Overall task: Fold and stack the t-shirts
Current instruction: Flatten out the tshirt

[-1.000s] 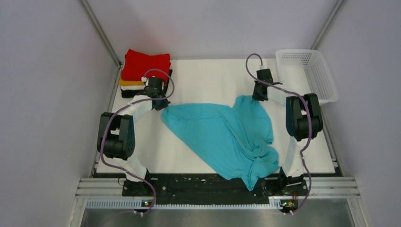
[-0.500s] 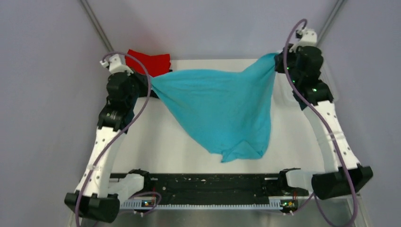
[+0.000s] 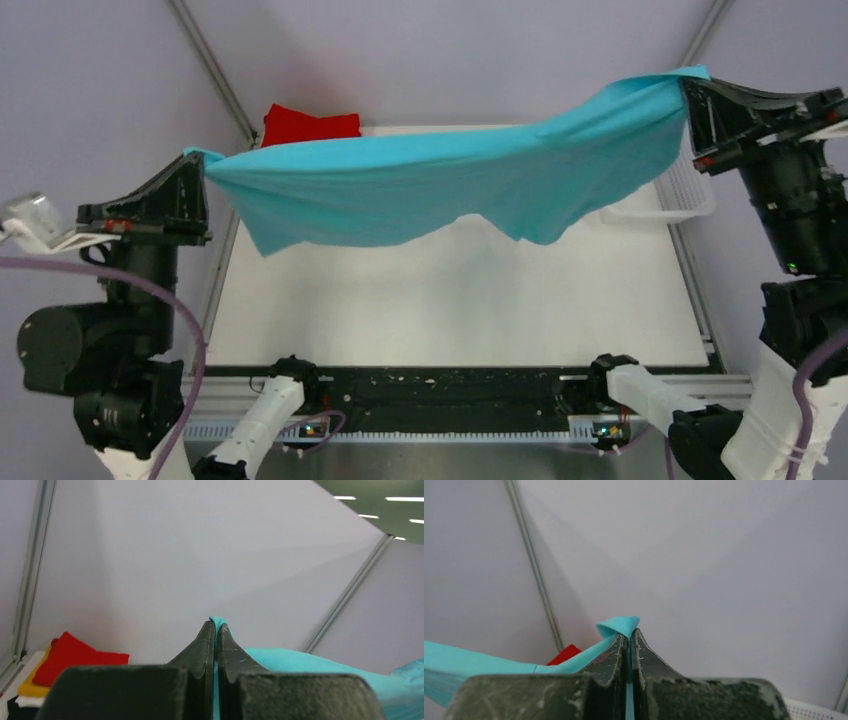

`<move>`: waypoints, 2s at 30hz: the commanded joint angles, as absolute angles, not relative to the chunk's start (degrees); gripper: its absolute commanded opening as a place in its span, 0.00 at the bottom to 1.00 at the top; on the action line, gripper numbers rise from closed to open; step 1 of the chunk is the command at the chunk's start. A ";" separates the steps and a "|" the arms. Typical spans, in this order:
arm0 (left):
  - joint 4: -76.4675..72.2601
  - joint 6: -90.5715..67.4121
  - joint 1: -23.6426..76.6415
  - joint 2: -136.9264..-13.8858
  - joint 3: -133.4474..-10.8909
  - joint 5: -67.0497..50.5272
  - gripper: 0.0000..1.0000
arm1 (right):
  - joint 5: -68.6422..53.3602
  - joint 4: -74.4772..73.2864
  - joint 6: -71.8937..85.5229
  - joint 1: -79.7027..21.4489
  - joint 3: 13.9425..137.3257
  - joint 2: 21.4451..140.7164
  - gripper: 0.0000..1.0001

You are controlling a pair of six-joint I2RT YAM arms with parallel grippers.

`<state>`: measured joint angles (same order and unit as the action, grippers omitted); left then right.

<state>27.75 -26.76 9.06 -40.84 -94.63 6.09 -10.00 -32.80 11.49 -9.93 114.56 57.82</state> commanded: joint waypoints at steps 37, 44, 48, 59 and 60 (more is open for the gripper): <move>3.56 -30.76 8.53 -92.48 -69.92 7.44 0.00 | 3.61 7.88 8.99 -9.61 64.94 79.46 0.00; 10.45 -30.89 8.54 -115.11 -90.43 5.39 0.00 | 3.43 9.92 6.19 -9.57 74.65 100.28 0.00; 10.79 -30.64 8.53 -123.40 -97.81 6.90 0.00 | 6.48 10.19 5.13 -9.48 82.26 110.29 0.00; 18.91 -29.87 8.66 -125.43 -107.28 10.18 0.98 | 22.42 0.63 8.59 -9.51 96.15 118.30 0.88; 18.88 -29.82 8.76 -124.00 -106.63 9.84 0.98 | 21.68 0.16 8.81 -9.62 96.23 117.22 0.92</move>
